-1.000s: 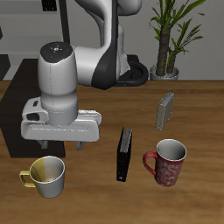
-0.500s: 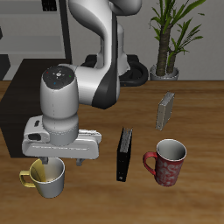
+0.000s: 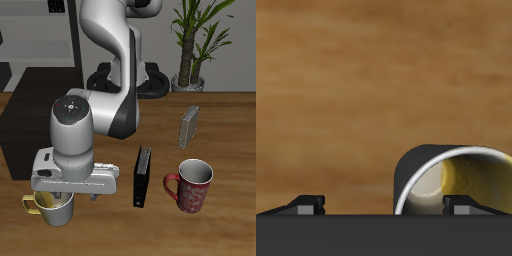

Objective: Place the white-yellow mug on top of the shelf

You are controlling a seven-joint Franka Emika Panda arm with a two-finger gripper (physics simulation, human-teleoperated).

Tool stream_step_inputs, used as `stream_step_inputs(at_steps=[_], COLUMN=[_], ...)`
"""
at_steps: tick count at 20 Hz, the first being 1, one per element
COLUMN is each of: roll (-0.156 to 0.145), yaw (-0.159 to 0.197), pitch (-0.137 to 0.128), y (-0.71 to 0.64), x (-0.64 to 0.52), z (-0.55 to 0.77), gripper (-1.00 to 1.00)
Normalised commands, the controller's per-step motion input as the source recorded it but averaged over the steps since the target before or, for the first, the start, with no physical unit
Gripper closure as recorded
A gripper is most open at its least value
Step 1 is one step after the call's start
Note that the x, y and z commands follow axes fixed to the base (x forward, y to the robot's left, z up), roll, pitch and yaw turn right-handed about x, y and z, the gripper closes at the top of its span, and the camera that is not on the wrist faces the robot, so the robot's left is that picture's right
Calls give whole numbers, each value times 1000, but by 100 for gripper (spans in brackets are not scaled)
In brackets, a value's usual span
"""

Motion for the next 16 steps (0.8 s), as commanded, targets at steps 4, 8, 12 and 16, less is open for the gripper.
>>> stream_step_inputs(at_steps=[4, 8, 12, 16], roll=[4, -9, -10, -13], yaw=[-16, -18, -10, 2], pitch=[31, 18, 18, -25], y=[7, -47, -52, -94], x=[32, -11, -10, -134], z=[-221, -143, -109, 209], gripper=[100, 100, 100, 100])
